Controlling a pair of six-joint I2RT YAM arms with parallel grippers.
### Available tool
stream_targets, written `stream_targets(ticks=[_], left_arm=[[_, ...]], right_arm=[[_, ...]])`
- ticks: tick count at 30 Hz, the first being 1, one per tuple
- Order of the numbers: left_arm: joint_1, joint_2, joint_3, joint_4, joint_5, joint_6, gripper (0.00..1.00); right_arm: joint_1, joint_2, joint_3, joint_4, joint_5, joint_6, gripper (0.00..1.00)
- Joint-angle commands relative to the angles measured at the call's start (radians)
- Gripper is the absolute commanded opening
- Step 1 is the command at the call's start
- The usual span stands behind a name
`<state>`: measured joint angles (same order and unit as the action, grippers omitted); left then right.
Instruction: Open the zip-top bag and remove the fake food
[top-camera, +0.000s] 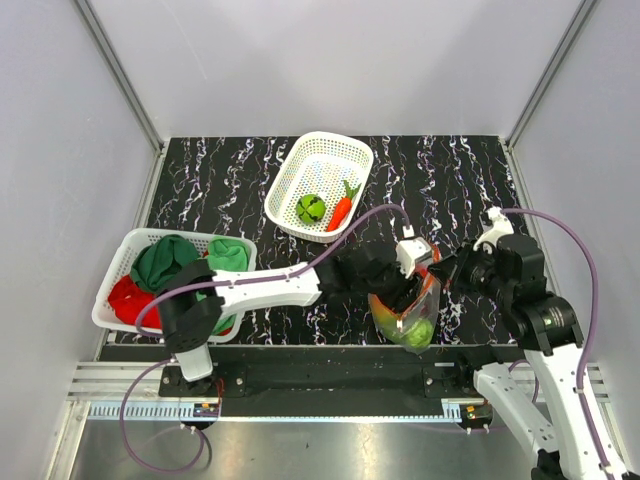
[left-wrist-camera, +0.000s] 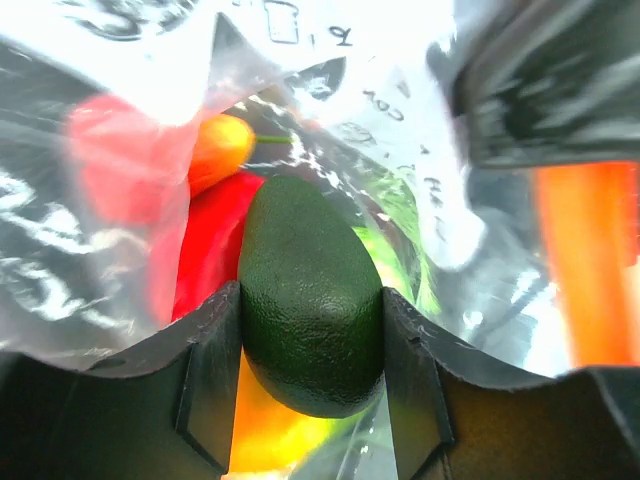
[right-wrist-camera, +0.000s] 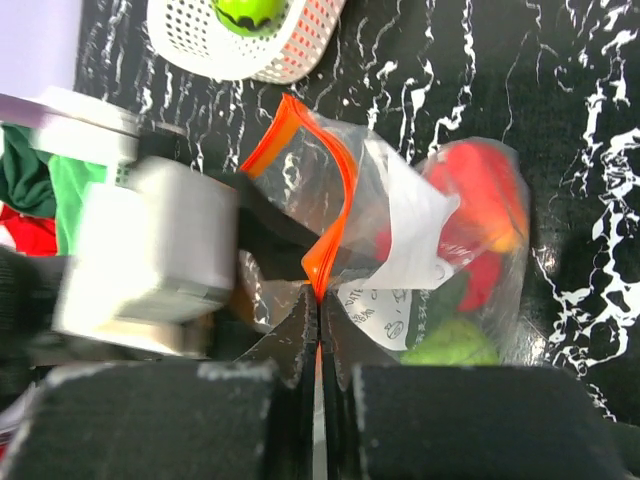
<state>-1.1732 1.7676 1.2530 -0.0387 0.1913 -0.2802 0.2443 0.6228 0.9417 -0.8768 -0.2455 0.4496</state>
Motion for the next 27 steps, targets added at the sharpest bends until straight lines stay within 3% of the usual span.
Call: stream_targets(ticks=[1,6,10,17,24,27], left_arm=[[-0.002,-0.129,0.074,-0.041,-0.131,0.079,0.0],[0.006,-0.207,0.078,-0.052,-0.178,0.105,0.0],[0.044,-0.238,0.108,-0.03,-0.095,0.079,0.0],[0.251,-0.292,0.12,0.017,-0.082,-0.017,0.0],[0.424,-0.189,0.155,0.052,-0.24,-0.085,0.0],[0.492,-0.096,0.199,0.092,-0.242,-0.093,0.0]], right_arm=[[0.006,-0.037,0.034,0.021,0.058,0.017,0.0],[0.007,-0.026,0.037,0.009,0.072,0.011,0.0],[0.007,-0.011,0.043,-0.004,0.133,0.018,0.0],[0.007,0.018,0.069,-0.022,0.239,0.037,0.0],[0.007,0.064,0.15,-0.019,0.327,-0.017,0.0],[0.006,0.077,0.17,-0.008,0.342,-0.035,0.0]])
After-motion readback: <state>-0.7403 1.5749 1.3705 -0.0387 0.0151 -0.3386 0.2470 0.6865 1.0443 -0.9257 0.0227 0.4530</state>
